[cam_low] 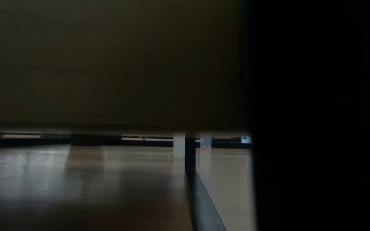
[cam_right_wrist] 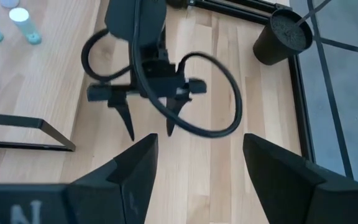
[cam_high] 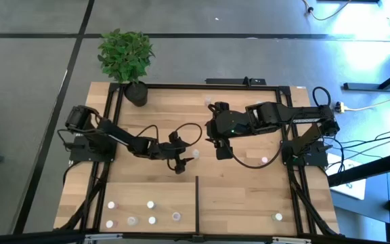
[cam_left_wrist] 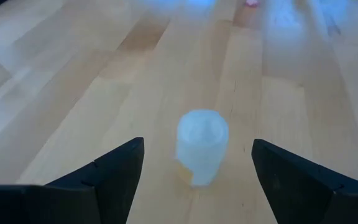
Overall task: Pick and place medicine bottles onto shelf by color
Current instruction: Put the bottom white pill bottle on the shelf aligned with the other white pill bottle
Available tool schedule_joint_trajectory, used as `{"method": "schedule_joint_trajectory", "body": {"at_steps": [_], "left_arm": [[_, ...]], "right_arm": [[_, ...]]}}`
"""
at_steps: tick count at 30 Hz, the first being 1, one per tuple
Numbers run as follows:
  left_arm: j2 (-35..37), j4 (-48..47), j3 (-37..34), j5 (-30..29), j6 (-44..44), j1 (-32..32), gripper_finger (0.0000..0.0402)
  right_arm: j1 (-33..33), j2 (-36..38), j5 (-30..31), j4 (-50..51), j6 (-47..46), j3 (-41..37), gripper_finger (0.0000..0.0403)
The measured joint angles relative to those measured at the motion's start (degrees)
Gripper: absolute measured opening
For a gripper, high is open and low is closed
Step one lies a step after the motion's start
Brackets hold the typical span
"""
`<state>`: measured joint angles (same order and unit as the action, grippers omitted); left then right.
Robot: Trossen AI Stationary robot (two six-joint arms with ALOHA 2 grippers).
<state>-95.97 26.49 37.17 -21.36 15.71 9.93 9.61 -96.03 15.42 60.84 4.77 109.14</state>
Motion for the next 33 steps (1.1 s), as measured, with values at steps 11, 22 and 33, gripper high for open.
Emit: {"method": "schedule_joint_trajectory", "body": {"at_steps": [11, 22, 33], "left_arm": [[-7.36, 10.34, 0.02, -0.05, -2.75, -0.04, 0.0293], [-10.53, 13.57, 1.16, -0.16, -2.86, -0.06, 0.0284], [-10.53, 13.56, 1.18, -0.16, -2.84, -0.06, 0.0214]], "right_arm": [[0.0, 0.0, 0.0, -0.37, -0.01, 0.0, 0.0237], [0.0, -0.02, -0.01, -0.47, -0.02, 0.0, 0.0237], [0.01, -0.02, -0.02, -0.61, -0.02, 0.0, 0.0237]]}}
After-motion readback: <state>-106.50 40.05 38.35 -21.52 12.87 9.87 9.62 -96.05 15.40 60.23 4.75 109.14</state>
